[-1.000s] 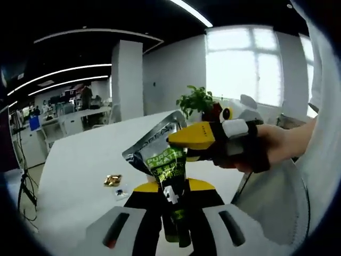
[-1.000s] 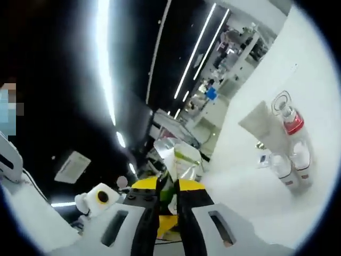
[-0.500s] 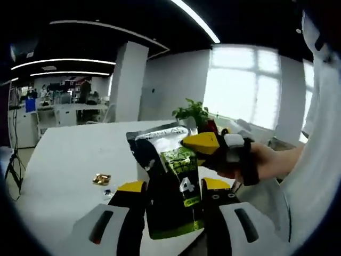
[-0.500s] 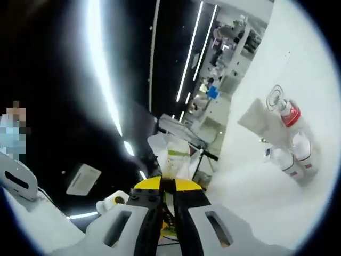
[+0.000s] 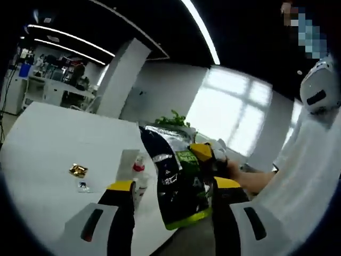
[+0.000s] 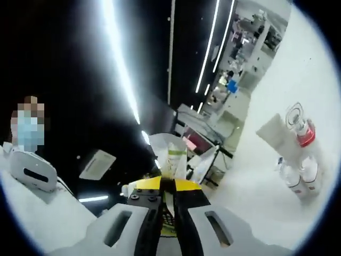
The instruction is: Arrange the skincare products in the storage area until every visible bottle or jar stands upright without overlapping.
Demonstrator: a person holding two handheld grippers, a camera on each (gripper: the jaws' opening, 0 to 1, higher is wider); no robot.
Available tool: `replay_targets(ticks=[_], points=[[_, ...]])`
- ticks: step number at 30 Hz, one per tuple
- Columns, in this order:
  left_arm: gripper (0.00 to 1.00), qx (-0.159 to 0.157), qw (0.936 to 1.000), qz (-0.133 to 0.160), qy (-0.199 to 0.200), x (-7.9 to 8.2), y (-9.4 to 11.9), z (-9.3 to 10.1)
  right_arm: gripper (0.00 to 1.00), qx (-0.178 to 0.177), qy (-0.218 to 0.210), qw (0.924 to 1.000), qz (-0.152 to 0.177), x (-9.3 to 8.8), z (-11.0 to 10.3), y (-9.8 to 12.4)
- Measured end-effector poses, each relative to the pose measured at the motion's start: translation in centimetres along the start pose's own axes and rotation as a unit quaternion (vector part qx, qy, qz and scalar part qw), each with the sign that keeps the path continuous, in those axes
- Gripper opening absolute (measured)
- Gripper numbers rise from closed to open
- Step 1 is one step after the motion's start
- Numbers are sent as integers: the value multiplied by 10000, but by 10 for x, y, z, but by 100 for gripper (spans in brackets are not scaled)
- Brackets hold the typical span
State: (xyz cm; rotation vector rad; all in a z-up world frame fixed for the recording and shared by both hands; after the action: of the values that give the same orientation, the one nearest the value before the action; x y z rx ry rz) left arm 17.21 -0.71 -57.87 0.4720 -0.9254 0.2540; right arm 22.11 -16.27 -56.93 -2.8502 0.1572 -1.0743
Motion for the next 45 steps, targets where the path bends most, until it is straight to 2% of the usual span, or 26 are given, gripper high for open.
replay_targets(ticks=[1,4,6,8,10,12,14,15,18,20,21,22,24,27,31,33,37,38,42,44,45], points=[[54,-82,9999,-21,66,0,-2,-2,5,140,56,9999,-2,4,-5,0],[51,-37,10000,-80,44,1,-4,-8,5,381,253,9989,-126,10,-14,-1],[46,-341,9991,28,230,6,-6,-4,5,316,375,9985,-247,14,-14,-2],[35,-664,9973,127,301,10,-9,2,5,315,449,9980,-301,17,-15,-4],[30,-702,9970,151,305,11,-13,2,5,336,467,9978,-336,18,-15,-5],[30,-715,9969,136,301,11,-17,3,5,332,462,9977,-369,17,-15,-8],[27,-808,9959,163,378,10,-20,5,5,253,447,9979,-399,16,-12,-10],[28,-785,9953,200,523,10,-21,4,5,278,424,9980,-367,16,-13,-10],[22,-765,9916,393,967,7,-18,-3,5,91,327,9991,-257,19,-8,-8],[12,-629,9919,424,1016,5,-14,-8,6,-183,290,9991,-236,18,0,-5],[4,-582,9929,437,937,3,-13,-9,6,-207,268,9991,-269,17,1,-4],[2,-640,9922,449,971,3,-11,-7,6,-377,321,9981,-368,15,5,-3],[1,-584,9923,421,1009,1,-11,-7,7,-302,235,9986,-362,13,4,-3],[1,-501,9899,530,1219,0,-9,-8,7,-426,138,9987,-259,13,8,-2],[0,-583,9850,716,1455,2,-8,-6,9,-458,181,9988,-71,14,13,-1],[0,-587,9853,727,1429,2,-10,-4,10,-440,112,9990,-29,12,16,-2],[0,-648,9821,843,1553,1,-10,-4,23,-412,-90,9990,-138,1,19,-5],[0,-712,9800,895,1631,1,-10,-4,24,-385,-78,9991,-183,-5,18,-7],[0,-808,9786,1033,1586,5,-7,-1,20,-217,-375,9985,-338,-24,17,-12],[0,-799,9767,1053,1690,3,-6,-5,16,-219,-535,9983,-39,-23,15,-9],[0,-753,9759,1078,1740,2,-4,-8,11,-183,-524,9982,209,-19,13,-4]])
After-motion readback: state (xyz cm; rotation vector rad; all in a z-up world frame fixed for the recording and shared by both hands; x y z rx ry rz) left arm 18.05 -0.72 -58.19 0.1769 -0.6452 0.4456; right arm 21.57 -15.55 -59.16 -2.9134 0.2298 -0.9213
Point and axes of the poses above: the point that each gripper's makers call its tool centre point, and the gripper's own axes: y roughly backward along the fingers, z roughly to its right, x roughly out of its top, the point moved 6 cm from there along y, roughly backward along the fingers, and after that the axes turned 15 degrees about -z, right-handed, at the moved point
